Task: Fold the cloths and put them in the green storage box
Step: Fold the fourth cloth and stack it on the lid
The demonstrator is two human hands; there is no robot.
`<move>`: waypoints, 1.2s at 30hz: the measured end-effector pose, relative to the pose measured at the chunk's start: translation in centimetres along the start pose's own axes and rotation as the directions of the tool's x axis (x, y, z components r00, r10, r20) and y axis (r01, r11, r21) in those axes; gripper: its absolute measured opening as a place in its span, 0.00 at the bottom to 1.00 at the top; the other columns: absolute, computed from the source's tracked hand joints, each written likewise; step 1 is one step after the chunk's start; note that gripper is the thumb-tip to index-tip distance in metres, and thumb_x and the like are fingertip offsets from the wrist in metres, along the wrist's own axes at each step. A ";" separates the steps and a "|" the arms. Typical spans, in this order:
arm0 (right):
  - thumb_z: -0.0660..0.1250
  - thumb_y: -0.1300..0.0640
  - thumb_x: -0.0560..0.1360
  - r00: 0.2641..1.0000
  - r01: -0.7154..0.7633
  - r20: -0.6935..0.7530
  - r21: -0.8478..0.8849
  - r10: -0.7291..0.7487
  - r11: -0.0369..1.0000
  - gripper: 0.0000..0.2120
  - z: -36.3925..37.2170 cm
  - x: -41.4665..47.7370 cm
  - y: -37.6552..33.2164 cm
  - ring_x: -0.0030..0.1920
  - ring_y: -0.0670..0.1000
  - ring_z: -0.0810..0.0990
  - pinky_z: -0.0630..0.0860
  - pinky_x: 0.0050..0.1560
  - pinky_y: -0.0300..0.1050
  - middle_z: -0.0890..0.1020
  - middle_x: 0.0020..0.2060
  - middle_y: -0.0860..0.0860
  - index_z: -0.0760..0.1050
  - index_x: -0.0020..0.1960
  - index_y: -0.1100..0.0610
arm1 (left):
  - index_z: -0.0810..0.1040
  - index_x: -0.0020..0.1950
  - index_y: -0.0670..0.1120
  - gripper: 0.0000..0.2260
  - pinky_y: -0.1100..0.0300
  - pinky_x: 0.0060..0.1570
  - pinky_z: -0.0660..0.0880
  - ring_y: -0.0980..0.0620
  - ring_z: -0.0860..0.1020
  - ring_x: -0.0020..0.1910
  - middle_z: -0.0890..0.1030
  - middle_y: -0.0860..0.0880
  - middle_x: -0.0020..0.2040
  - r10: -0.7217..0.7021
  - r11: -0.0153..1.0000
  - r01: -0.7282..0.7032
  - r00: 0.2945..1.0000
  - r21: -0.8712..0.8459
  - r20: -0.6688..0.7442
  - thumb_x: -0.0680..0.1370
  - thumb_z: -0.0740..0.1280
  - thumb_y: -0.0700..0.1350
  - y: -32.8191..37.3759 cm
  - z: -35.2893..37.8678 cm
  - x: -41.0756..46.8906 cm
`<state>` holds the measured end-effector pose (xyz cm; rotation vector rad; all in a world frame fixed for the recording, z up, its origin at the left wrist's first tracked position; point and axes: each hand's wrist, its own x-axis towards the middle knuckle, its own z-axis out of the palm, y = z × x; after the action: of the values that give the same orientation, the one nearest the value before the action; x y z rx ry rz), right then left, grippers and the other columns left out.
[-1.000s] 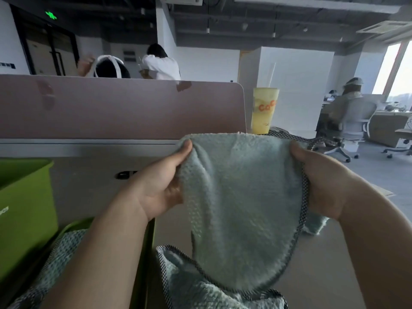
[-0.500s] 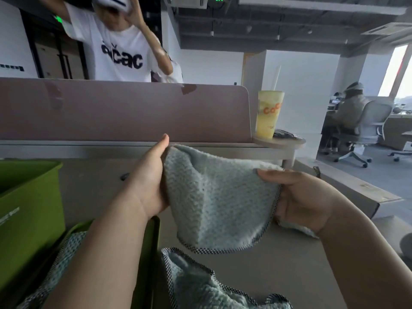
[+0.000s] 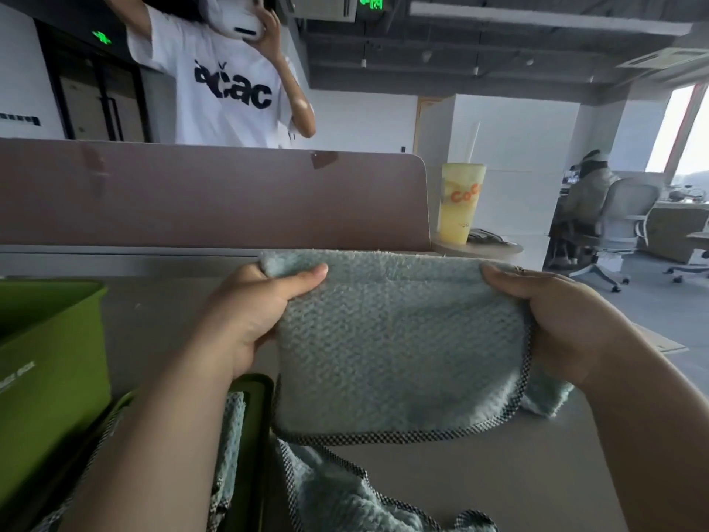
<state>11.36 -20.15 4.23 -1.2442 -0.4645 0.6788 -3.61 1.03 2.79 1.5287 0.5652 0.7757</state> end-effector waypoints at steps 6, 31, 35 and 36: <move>0.67 0.70 0.70 0.984 0.105 -0.140 -0.053 -0.112 0.993 0.16 0.0 -0.2 -0.5 0.36 0.55 0.86 0.81 0.32 0.45 0.86 0.45 0.60 0.79 0.56 0.62 | 0.79 0.49 0.46 0.17 0.60 0.40 0.73 0.52 0.80 0.45 0.81 0.52 0.46 0.115 0.984 -0.064 0.941 0.168 -0.319 0.69 0.74 0.57 -0.4 0.0 0.5; 0.71 0.72 0.68 0.914 0.180 -0.210 -0.559 -0.348 0.810 0.15 -2.3 0.2 -0.3 0.40 0.54 0.81 0.77 0.47 0.46 0.83 0.39 0.54 0.81 0.50 0.56 | 0.82 0.55 0.53 0.14 0.68 0.42 0.70 0.67 0.75 0.42 0.77 0.60 0.39 0.362 0.901 -0.270 0.900 0.339 -0.244 0.71 0.75 0.43 -1.1 -0.9 1.0; 0.74 0.69 0.68 0.893 0.202 -0.236 -0.552 -0.384 0.809 0.13 -2.4 0.2 -0.4 0.39 0.53 0.82 0.77 0.46 0.43 0.84 0.41 0.54 0.82 0.47 0.54 | 0.82 0.48 0.54 0.09 0.66 0.40 0.71 0.62 0.79 0.41 0.81 0.57 0.39 0.349 0.910 -0.264 0.903 0.321 -0.248 0.70 0.76 0.45 -1.3 -1.1 1.2; 0.74 0.68 0.68 0.886 0.213 -0.240 -0.548 -0.396 0.809 0.12 -2.4 0.2 -0.4 0.39 0.52 0.82 0.77 0.45 0.41 0.84 0.42 0.54 0.81 0.47 0.55 | 0.82 0.46 0.55 0.08 0.66 0.39 0.70 0.61 0.80 0.41 0.81 0.57 0.39 0.349 0.910 -0.264 0.904 0.320 -0.248 0.70 0.76 0.45 -1.3 -1.0 1.2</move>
<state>13.13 -21.77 3.95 -1.7020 -0.5575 0.0347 -3.49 2.77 1.72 1.8018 0.6865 1.2320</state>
